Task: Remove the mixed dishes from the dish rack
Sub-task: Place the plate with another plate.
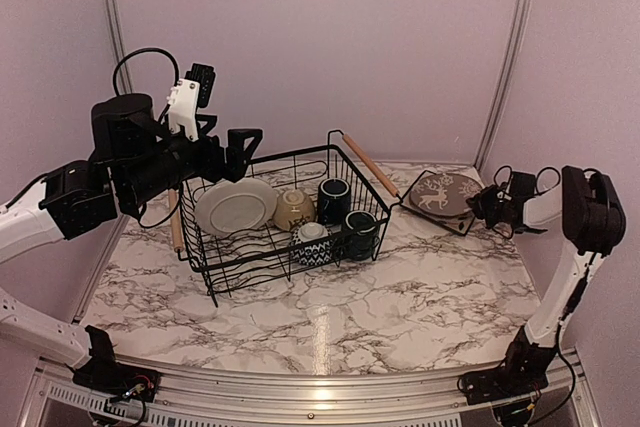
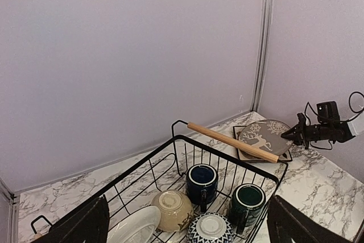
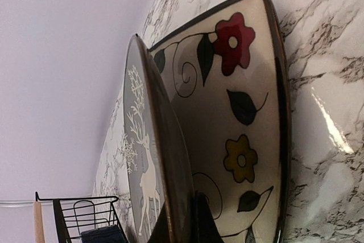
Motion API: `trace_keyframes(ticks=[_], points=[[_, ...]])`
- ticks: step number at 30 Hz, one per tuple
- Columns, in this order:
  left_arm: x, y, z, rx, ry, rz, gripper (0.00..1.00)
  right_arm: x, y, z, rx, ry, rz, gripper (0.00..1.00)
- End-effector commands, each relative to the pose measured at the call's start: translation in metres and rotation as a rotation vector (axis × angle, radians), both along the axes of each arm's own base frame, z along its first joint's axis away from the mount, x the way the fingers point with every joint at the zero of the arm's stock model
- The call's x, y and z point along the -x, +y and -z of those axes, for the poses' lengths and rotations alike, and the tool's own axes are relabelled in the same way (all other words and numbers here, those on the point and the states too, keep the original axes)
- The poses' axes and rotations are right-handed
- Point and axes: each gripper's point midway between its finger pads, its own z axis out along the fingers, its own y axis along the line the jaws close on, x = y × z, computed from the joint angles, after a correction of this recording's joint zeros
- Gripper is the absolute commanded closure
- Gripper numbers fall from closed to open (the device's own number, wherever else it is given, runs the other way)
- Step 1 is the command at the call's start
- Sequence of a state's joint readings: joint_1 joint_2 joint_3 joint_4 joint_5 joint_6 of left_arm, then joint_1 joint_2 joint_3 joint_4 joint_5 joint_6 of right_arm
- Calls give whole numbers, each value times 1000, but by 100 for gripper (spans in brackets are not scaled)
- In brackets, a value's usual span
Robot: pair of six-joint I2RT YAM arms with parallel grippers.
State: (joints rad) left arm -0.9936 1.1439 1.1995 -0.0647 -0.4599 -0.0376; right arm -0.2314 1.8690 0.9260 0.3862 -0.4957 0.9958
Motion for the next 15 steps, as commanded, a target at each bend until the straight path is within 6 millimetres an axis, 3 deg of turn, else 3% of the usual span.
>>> trace_keyframes(ticks=[1,7,15], points=[[-1,8,-7,14,-10,-23,1,-32,-7,-49,5,-186,-14,100],[-1,7,-5,3,-8,-24,1,-38,-3,-35,-26,-180,-40,100],[-3,3,-3,-2,-4,-17,1,-34,0,-18,14,-148,-84,86]])
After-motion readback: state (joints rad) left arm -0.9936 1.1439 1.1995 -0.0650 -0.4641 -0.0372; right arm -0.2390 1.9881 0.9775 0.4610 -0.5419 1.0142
